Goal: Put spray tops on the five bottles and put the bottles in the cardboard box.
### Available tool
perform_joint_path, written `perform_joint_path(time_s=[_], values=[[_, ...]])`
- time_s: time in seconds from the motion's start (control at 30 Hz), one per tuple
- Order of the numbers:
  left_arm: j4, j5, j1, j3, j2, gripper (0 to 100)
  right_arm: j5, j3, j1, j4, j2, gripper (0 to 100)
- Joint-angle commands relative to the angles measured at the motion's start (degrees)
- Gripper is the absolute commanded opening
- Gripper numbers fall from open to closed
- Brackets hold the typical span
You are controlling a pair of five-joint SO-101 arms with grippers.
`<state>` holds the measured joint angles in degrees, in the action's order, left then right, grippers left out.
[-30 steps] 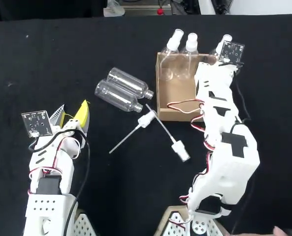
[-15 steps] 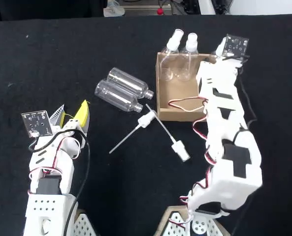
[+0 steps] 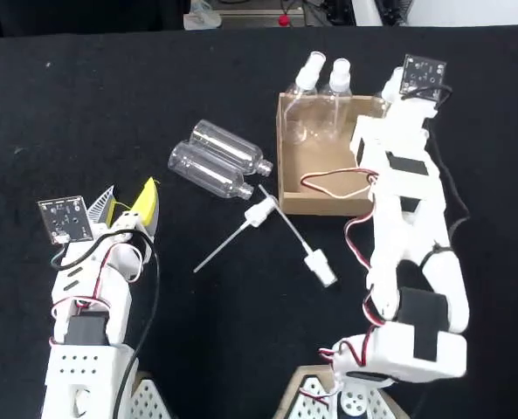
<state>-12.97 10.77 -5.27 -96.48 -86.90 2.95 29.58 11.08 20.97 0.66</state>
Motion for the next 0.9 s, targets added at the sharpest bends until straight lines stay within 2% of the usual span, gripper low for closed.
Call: perform_joint_path(time_s=[0.0,0.27,0.47,0.53,0.73,0.87], values=[[0.97,-0.26,-0.31,-1.27,0.26,22,0.09,-0.66,-1.23,6.24,5.14,37.1],[0.97,-0.26,-0.31,-1.27,0.26,22,0.0,-0.66,-1.49,24.09,17.27,37.1],[0.97,-0.26,-0.4,-1.27,0.09,22,0.0,-0.75,-5.98,38.33,28.62,37.0],[0.97,-0.26,-0.66,-1.27,-0.09,22,0.0,-0.75,-8.7,41.14,31.52,34.2],[1.23,-0.26,-0.92,-1.36,-0.18,22,0.0,-0.57,-21.89,42.64,34.68,14.3],[1.41,-0.18,-3.82,-1.01,-0.26,22,0.0,-0.84,-31.3,41.85,32.66,19.6]])
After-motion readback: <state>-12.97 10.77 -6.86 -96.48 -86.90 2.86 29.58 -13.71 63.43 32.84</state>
